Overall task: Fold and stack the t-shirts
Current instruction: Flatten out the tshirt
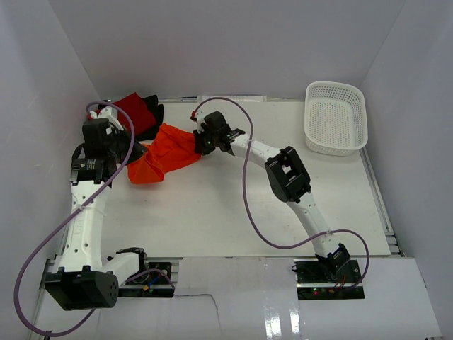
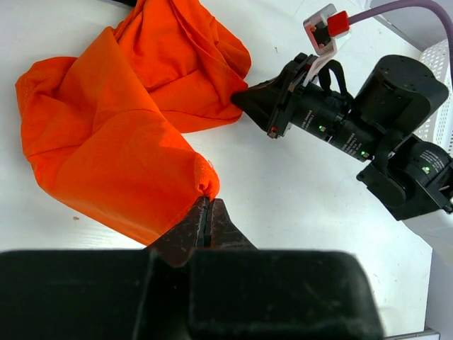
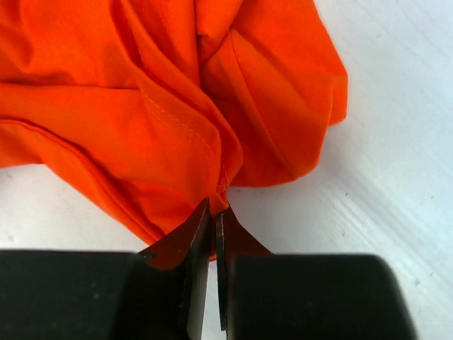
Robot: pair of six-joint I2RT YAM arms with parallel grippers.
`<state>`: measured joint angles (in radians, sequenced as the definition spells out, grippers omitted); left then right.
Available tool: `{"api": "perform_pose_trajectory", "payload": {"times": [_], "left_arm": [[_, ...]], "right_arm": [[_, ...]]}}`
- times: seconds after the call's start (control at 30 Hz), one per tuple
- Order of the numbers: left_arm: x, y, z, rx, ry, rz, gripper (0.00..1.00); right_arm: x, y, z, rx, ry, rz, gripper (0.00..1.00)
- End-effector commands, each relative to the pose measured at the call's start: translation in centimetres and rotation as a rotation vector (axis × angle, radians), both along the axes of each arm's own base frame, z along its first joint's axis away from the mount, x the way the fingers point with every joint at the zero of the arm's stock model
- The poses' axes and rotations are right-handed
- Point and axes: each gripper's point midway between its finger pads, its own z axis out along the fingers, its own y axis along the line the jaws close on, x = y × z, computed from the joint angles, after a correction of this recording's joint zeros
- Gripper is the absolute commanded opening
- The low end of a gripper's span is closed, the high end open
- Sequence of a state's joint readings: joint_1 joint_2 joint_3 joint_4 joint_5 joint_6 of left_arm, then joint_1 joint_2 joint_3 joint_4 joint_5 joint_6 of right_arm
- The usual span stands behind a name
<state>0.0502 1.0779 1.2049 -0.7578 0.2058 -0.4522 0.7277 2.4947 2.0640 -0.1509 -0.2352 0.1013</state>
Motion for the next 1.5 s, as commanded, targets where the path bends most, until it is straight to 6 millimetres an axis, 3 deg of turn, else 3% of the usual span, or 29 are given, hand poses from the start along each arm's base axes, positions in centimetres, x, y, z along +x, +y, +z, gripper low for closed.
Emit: {"api": "perform_pose_trajectory", "payload": {"times": [0.0,0.07,0.1,0.13,0.17,0.2,0.23,0.27,0.3,0.33,0.37,0.4,0.43,0.47,0.5,0.53,0.57,0.6,0.73,0.83,0.97,1.0,1.03,1.07,1.1,1.13,1.2,1.43,1.47], "left_arm": [[-0.4,0.0,0.6,0.011,-0.022,-0.004,0.01],[-0.4,0.1,0.3,0.011,-0.015,-0.002,0.01],[-0.4,0.1,0.1,0.009,-0.009,-0.001,0.01],[-0.3,0.1,-0.2,0.010,-0.006,-0.002,0.01],[-0.2,0.1,-0.8,0.008,0.008,-0.001,0.01],[-0.1,0.1,-1.1,0.011,0.012,-0.003,0.01],[0.1,0.1,-1.2,0.011,0.006,-0.003,0.01],[0.2,0.1,-1.5,0.010,0.009,-0.004,0.01],[0.4,-0.1,-1.8,0.002,0.016,-0.012,0.01],[0.8,-0.3,-1.6,-0.002,0.002,-0.022,0.01],[1.1,-0.4,-1.7,-0.007,0.000,-0.031,0.01],[1.5,-0.6,-1.9,-0.014,0.006,-0.040,0.01],[1.8,-1.2,-1.6,-0.028,-0.011,-0.077,0.01],[2.0,-1.6,-1.6,-0.037,-0.013,-0.101,0.00],[2.3,-2.4,-1.9,-0.062,-0.008,-0.146,0.00],[2.4,-2.6,-2.1,-0.062,-0.005,-0.169,0.00],[2.4,-2.9,-2.4,-0.068,0.002,-0.186,0.00],[2.5,-3.0,-2.7,-0.072,0.007,-0.198,0.00],[1.7,-2.8,-4.4,-0.061,0.042,-0.184,0.00],[1.4,-2.0,-4.9,-0.030,0.050,-0.145,0.00],[1.3,-0.9,-4.8,0.005,0.064,-0.090,0.00],[1.2,-0.6,-4.9,0.014,0.074,-0.076,0.00],[1.3,-0.4,-4.6,0.023,0.071,-0.065,0.00],[1.3,0.1,-4.5,0.042,0.072,-0.039,0.00],[1.2,0.4,-4.5,0.050,0.076,-0.028,0.00],[1.2,0.5,-4.4,0.055,0.077,-0.021,0.00],[1.1,1.1,-4.0,0.078,0.076,0.007,0.00],[0.7,2.7,-3.8,0.129,0.089,0.081,0.00],[0.6,2.8,-3.8,0.131,0.090,0.084,0.00]], "right_arm": [[0.7,0.2,-0.5,0.002,0.002,-0.020,0.08],[0.8,-0.4,0.7,0.008,-0.019,-0.054,0.08],[0.3,-1.5,-0.7,-0.022,0.003,-0.073,0.08],[0.6,-2.0,1.2,-0.003,-0.028,-0.093,0.08],[0.9,-2.9,1.6,0.002,-0.022,-0.118,0.08],[0.3,-4.1,0.7,-0.020,0.006,-0.133,0.08],[0.4,-4.9,2.6,-0.007,-0.011,-0.159,0.08],[0.8,-6.3,3.0,-0.010,-0.012,-0.190,0.08],[1.1,-7.5,5.3,0.003,-0.035,-0.237,0.08],[0.2,-9.1,4.0,-0.028,-0.009,-0.260,0.08],[0.6,-10.7,4.4,-0.028,-0.013,-0.297,0.08],[0.5,-12.0,6.8,-0.003,-0.034,-0.340,0.08],[-0.7,-13.6,5.4,-0.028,0.003,-0.358,0.08],[-0.7,-15.0,5.8,-0.017,0.010,-0.384,0.08],[-1.3,-15.7,8.1,0.022,-0.009,-0.396,0.08],[-2.8,-16.7,6.7,-0.004,0.023,-0.397,0.08],[-4.0,-16.8,6.9,-0.001,0.031,-0.386,0.08],[-5.3,-16.7,8.4,0.029,0.026,-0.367,0.08],[-12.5,-14.3,6.6,0.022,0.136,-0.266,0.08],[-20.6,-9.1,5.0,0.006,0.248,-0.106,0.08],[-27.1,-4.4,5.7,0.022,0.306,0.053,0.08],[-27.5,-3.2,6.3,0.035,0.304,0.081,0.08],[-28.0,-2.9,6.4,0.020,0.306,0.095,0.15],[-27.5,-2.7,6.5,0.010,0.281,0.095,0.23],[-26.6,-2.2,7.6,0.024,0.241,0.083,0.46],[-25.6,-2.6,7.9,0.014,0.217,0.060,0.61],[-23.3,-2.9,9.7,0.028,0.144,0.025,0.83],[-14.1,-4.8,12.0,0.032,0.048,-0.098,0.80],[-13.1,-4.8,11.1,0.009,0.044,-0.112,0.79]]}}
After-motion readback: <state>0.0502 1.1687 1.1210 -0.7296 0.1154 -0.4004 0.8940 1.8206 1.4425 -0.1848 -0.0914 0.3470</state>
